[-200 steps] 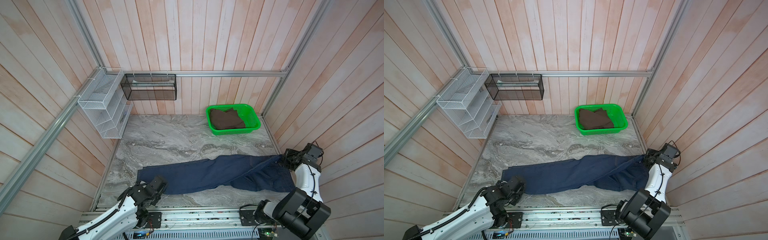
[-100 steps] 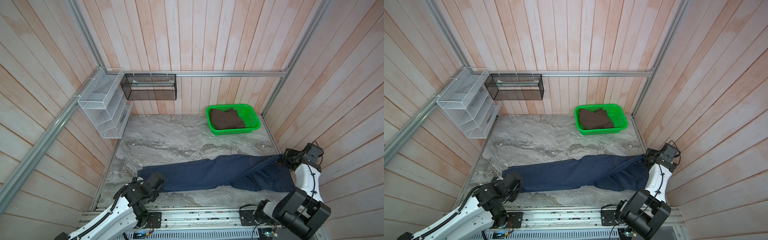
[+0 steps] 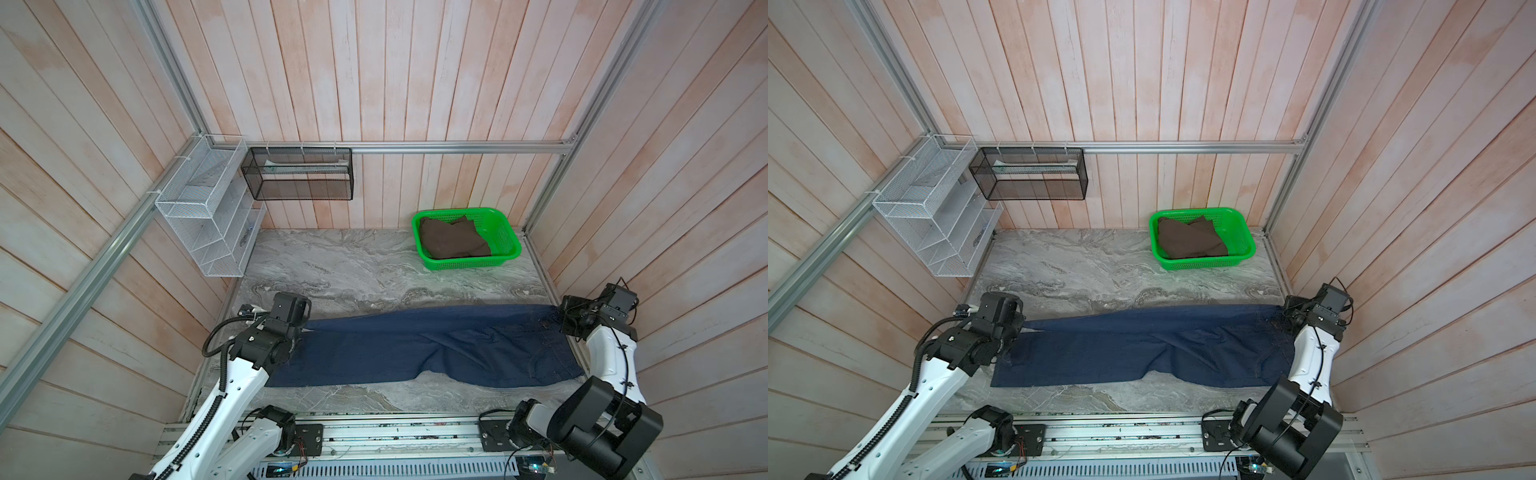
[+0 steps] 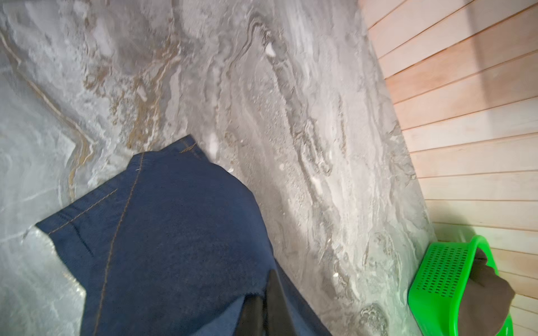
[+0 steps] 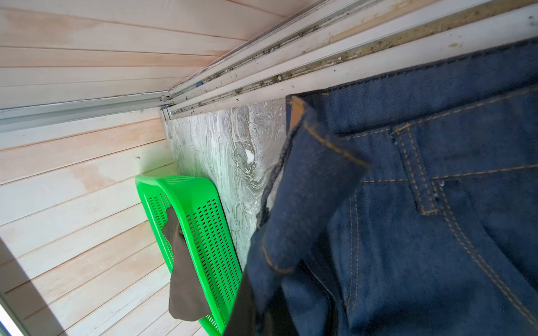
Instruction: Fold and stack the trousers
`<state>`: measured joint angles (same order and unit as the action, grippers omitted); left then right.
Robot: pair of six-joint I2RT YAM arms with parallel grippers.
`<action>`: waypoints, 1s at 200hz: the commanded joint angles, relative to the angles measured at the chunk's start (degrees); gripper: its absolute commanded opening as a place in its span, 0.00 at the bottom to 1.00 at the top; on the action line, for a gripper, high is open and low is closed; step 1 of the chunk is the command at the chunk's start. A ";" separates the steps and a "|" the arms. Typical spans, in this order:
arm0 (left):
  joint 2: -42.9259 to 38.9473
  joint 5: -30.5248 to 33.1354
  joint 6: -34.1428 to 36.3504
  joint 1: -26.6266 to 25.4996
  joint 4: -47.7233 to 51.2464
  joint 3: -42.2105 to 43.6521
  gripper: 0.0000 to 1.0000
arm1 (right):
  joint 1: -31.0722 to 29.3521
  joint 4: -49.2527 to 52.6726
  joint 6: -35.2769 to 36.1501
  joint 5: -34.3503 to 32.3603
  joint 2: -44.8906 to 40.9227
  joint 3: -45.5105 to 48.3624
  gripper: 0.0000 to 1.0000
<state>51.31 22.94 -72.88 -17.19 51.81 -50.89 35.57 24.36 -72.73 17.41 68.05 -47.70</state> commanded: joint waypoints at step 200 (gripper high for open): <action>44.11 -19.75 29.49 18.83 -20.86 -22.48 0.00 | -16.97 -4.05 -2.90 -14.12 29.62 -20.59 0.00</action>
<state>90.65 5.41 -47.27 0.23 34.92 -68.55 20.01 22.17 -74.67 8.08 93.19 -63.86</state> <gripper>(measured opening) 0.046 0.052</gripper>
